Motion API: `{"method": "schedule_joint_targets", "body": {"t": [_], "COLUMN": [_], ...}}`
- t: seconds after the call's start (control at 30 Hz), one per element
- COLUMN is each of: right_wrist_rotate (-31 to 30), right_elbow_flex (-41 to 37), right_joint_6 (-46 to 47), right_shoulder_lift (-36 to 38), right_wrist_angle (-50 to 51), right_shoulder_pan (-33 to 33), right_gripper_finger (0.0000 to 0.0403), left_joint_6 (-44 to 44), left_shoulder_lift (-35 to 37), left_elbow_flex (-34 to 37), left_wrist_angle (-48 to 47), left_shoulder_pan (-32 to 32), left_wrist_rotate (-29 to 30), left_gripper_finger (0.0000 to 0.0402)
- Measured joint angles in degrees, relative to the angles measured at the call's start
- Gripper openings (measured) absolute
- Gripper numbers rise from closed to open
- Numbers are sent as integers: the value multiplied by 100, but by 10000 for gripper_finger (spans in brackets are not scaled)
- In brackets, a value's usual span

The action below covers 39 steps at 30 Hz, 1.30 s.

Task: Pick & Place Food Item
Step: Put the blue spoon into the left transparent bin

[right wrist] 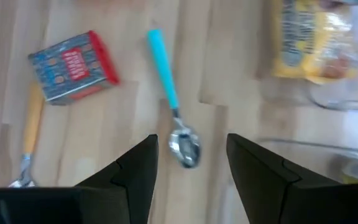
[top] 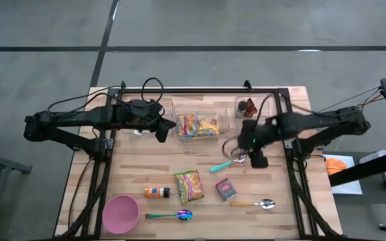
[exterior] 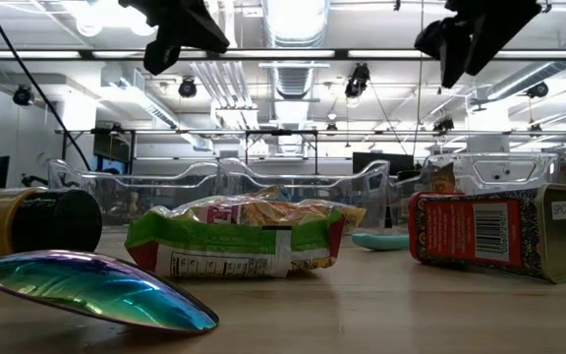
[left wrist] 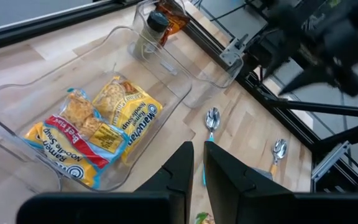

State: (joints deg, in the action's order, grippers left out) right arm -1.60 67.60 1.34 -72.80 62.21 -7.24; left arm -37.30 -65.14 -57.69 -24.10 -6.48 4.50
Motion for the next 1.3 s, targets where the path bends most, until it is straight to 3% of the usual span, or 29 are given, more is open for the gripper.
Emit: {"method": "schedule_joint_targets", "body": {"t": [0.27, 0.87, 1.3], "right_wrist_rotate": [-115, 21, -143], "right_elbow_flex": [113, 51, -456], "right_joint_6": [-24, -1553, -1895], "right_shoulder_lift": [-1043, -2752, -3131], "right_wrist_angle": [-178, -1243, -2036], "right_shoulder_pan": [-420, -424, -348], "right_gripper_finger": [190, 189, 189], "left_joint_6": [1, 131, 284], "left_shoulder_lift": [0, 2, 2], "left_elbow_flex": [0, 0, 0], "left_wrist_angle": [-32, -465, -467], "left_shoulder_pan": [-4, 0, 0], "left_wrist_rotate": [-169, -306, -322], "left_gripper_finger": [48, 47, 47]}}
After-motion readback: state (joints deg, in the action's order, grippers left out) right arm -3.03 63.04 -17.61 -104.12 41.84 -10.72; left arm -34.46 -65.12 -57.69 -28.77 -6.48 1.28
